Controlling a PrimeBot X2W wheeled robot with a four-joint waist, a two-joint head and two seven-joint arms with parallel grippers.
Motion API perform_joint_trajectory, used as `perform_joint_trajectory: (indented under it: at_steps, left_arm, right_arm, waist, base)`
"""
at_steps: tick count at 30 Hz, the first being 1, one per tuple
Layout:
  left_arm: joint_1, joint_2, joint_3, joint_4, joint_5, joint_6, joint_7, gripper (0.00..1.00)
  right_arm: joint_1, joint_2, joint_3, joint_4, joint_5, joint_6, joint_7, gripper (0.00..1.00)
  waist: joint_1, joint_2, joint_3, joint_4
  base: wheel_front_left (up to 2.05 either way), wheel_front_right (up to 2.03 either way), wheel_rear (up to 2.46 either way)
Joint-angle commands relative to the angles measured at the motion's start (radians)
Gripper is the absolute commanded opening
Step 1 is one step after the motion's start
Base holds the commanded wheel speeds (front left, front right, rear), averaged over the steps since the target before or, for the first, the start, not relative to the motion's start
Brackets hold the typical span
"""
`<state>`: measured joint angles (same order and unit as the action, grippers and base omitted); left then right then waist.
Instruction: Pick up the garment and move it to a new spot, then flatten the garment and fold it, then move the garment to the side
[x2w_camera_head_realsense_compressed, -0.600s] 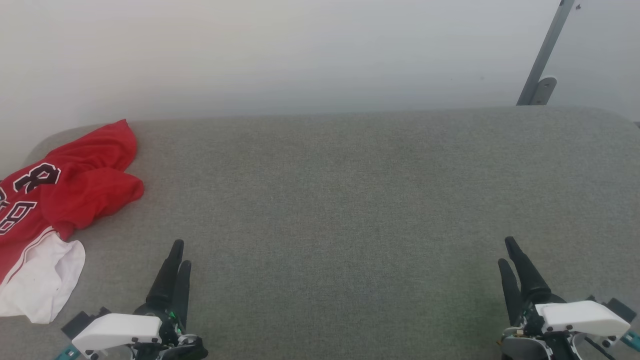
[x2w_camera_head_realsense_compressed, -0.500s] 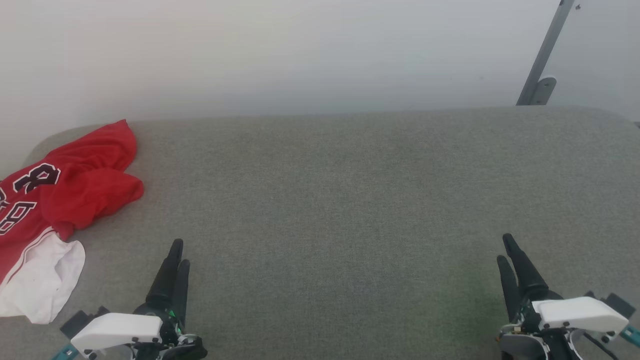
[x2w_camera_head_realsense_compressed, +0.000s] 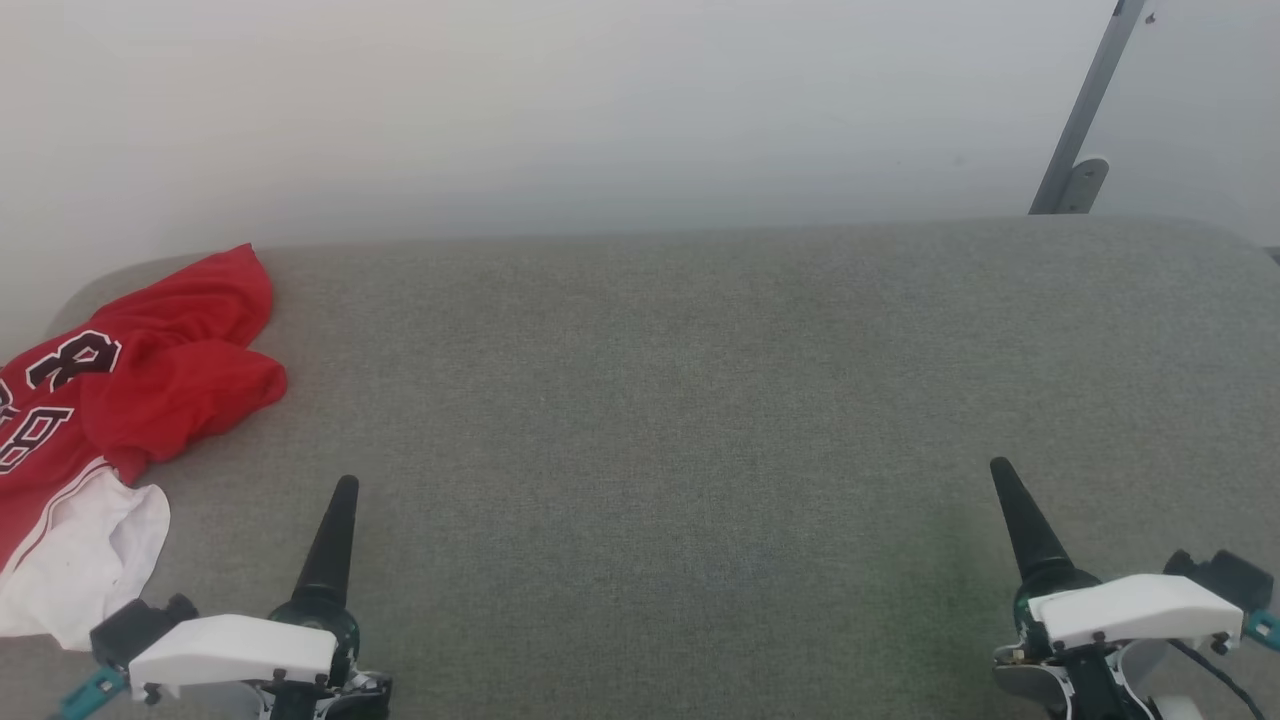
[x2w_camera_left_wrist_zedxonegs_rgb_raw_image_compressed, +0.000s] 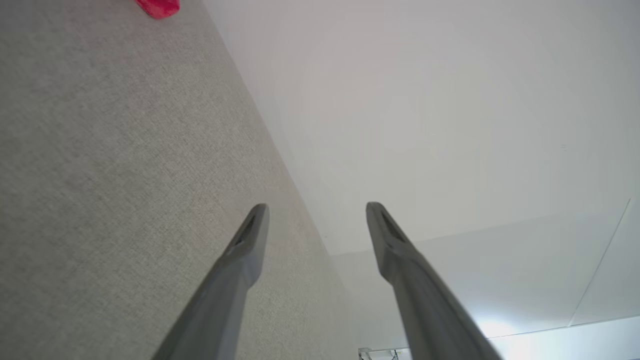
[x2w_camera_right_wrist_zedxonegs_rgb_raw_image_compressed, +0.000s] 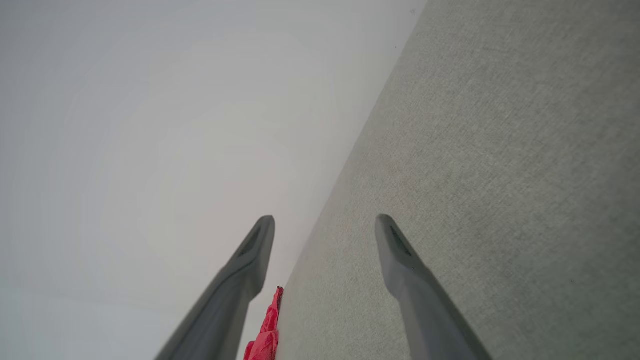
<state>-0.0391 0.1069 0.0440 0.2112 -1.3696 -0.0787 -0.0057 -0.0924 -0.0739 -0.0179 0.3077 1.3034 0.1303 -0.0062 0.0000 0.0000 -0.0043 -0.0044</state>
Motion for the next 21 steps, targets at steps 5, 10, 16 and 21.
perform_joint_trajectory:
  at_steps: [5,10,16,21]
  left_arm:
    - [0.001,0.036,-0.012,-0.02,0.114,0.016,-0.028,1.0]
    - [0.004,0.048,-0.012,-0.017,0.196,0.018,-0.046,1.0]
    - [0.009,0.064,-0.004,-0.014,0.295,0.013,-0.067,1.0]
    - [0.016,0.067,0.009,-0.013,0.363,0.0,-0.084,1.0]
  right_arm:
    - [-0.042,-0.015,0.01,0.009,-0.147,0.0,-0.027,1.0]
    - [-0.053,-0.02,0.012,0.023,-0.259,0.0,-0.039,1.0]
    - [-0.06,-0.022,0.01,0.029,-0.364,0.0,-0.051,1.0]
    - [-0.065,-0.027,0.013,0.03,-0.44,0.0,-0.061,1.0]
  waist:
    - [0.0,0.0,-0.003,-0.001]
    - [0.0,0.0,-0.007,-0.003]
    - [0.0,0.0,-0.01,-0.005]
    - [0.0,0.0,-0.013,-0.007]
  base:
    - [0.0,0.0,0.0]
    - [0.0,0.0,0.0]
    - [0.0,0.0,0.0]
    - [0.0,0.0,0.0]
